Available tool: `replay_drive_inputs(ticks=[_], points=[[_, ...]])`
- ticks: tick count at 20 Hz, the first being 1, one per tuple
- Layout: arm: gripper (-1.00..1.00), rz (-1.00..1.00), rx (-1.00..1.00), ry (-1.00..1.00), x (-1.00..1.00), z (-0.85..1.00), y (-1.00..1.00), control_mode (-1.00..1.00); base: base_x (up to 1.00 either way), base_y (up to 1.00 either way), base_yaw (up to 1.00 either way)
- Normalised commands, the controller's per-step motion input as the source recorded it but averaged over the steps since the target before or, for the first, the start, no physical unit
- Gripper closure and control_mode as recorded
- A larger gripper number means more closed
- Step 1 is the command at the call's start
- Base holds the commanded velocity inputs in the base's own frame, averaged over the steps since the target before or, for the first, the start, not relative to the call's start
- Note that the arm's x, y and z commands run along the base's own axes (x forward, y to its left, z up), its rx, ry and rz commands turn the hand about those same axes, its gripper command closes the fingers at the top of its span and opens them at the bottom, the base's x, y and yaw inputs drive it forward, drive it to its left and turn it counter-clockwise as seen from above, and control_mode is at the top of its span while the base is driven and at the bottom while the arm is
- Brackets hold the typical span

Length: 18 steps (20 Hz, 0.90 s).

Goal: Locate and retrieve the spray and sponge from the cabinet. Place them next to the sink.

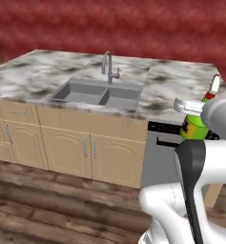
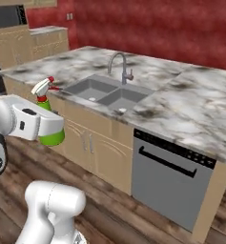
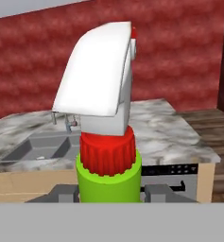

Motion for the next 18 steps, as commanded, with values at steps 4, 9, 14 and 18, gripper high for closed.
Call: replay_drive_inputs(ticks=[4,9,14,18], points=[[1.0,0.0,0.0,0.0,0.0,0.0,0.0,1.0,0.0,0.0,-0.49],[1.0,0.0,0.0,0.0,0.0,0.0,0.0,1.0,0.03,0.0,-0.48],[1.0,0.0,0.0,0.0,0.0,0.0,0.0,1.0,0.16,0.0,-0.44],[1.0,0.0,0.0,0.0,0.0,0.0,0.0,1.0,0.03,0.0,-0.45]])
